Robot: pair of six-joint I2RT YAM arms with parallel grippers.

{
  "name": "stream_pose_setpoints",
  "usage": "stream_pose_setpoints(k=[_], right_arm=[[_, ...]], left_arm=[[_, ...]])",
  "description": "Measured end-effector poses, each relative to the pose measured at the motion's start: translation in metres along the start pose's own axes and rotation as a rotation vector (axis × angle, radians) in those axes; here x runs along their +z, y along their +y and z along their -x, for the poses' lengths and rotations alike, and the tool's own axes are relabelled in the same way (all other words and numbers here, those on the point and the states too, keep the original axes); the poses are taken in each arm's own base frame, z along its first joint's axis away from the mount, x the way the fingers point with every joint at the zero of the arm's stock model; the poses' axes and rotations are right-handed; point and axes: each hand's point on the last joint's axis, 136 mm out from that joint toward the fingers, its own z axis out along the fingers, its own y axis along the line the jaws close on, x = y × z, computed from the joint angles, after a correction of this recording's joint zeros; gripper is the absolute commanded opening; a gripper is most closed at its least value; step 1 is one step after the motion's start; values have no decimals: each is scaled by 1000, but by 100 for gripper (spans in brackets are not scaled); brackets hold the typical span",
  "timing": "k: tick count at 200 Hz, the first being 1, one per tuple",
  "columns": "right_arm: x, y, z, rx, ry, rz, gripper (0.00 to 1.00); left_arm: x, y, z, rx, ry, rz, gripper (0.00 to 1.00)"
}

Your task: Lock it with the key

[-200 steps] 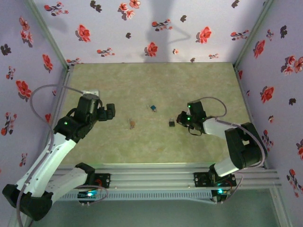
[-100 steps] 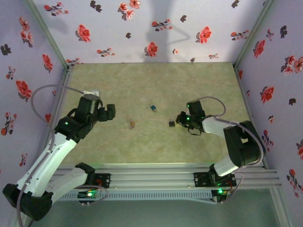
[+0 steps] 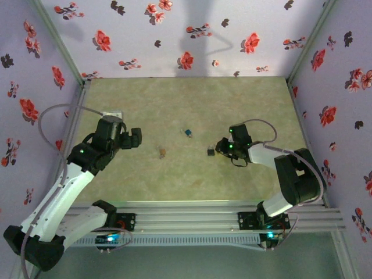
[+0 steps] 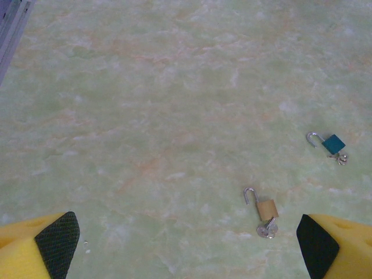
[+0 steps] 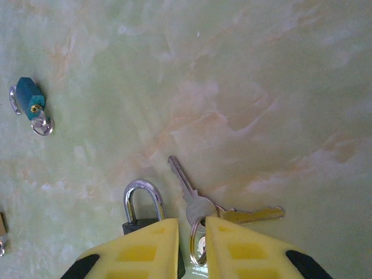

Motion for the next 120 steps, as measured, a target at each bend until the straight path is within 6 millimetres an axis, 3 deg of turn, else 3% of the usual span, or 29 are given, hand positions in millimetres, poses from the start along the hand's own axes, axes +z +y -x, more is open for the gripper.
stream_pose_setpoints(k=[37,88,120], right_arm=[[0,0,-2,-14,4,-2,30],[-7,5,-1,-71,-24,-23,58],[-15,12,1,-119,-59,-33,69]], left_arm=[[0,0,0,1,0,0,100],[0,0,0,0,0,0,100],[0,0,0,0,-1,0,100]])
